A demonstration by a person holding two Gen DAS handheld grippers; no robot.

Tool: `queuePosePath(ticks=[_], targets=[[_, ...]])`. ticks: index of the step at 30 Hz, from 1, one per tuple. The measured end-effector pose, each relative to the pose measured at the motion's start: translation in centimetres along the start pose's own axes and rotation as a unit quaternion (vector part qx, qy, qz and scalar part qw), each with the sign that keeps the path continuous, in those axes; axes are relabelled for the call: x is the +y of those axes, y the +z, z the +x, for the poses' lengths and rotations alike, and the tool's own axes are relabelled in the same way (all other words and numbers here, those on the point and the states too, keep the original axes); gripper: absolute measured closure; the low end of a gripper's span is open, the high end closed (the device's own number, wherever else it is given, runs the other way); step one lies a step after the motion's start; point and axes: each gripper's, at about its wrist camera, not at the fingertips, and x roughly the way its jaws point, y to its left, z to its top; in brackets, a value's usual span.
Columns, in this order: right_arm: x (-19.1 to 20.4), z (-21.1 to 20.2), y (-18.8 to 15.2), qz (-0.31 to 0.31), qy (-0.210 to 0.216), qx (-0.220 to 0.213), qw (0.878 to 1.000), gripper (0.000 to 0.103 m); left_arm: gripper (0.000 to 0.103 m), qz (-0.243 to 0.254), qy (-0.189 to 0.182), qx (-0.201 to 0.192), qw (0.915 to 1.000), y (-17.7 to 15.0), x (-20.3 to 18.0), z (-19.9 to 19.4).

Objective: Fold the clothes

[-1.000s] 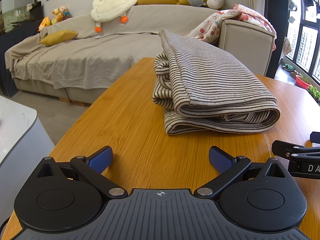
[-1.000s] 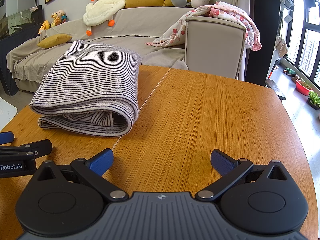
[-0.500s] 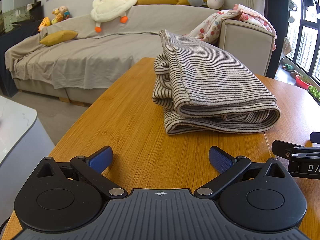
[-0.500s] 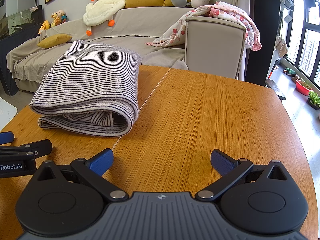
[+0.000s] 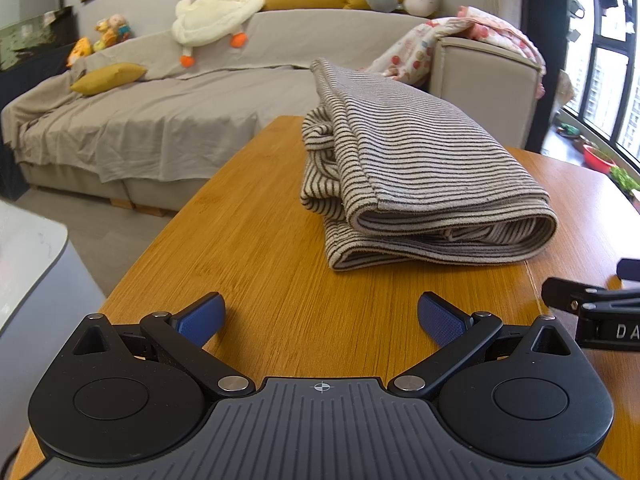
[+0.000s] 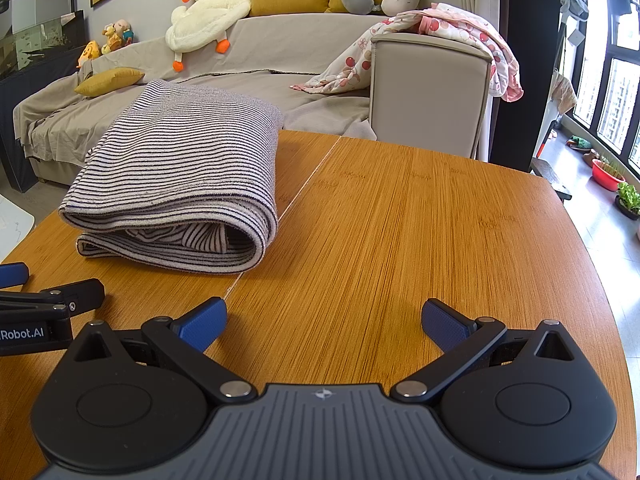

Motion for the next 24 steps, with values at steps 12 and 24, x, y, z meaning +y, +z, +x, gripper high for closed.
queuePosePath(ticks=[12, 24], targets=[[0.6, -0.5, -0.6, -0.003, 0.004, 0.000, 1.000, 0.000, 0.000, 0.009, -0.008, 0.033, 0.9994, -0.2, -0.2, -1.0], [1.1, -0.9, -0.9, -0.002, 0.002, 0.000, 1.000, 0.000, 0.000, 0.002, -0.009, 0.028, 0.9996, -0.1, 0.0, -0.9]])
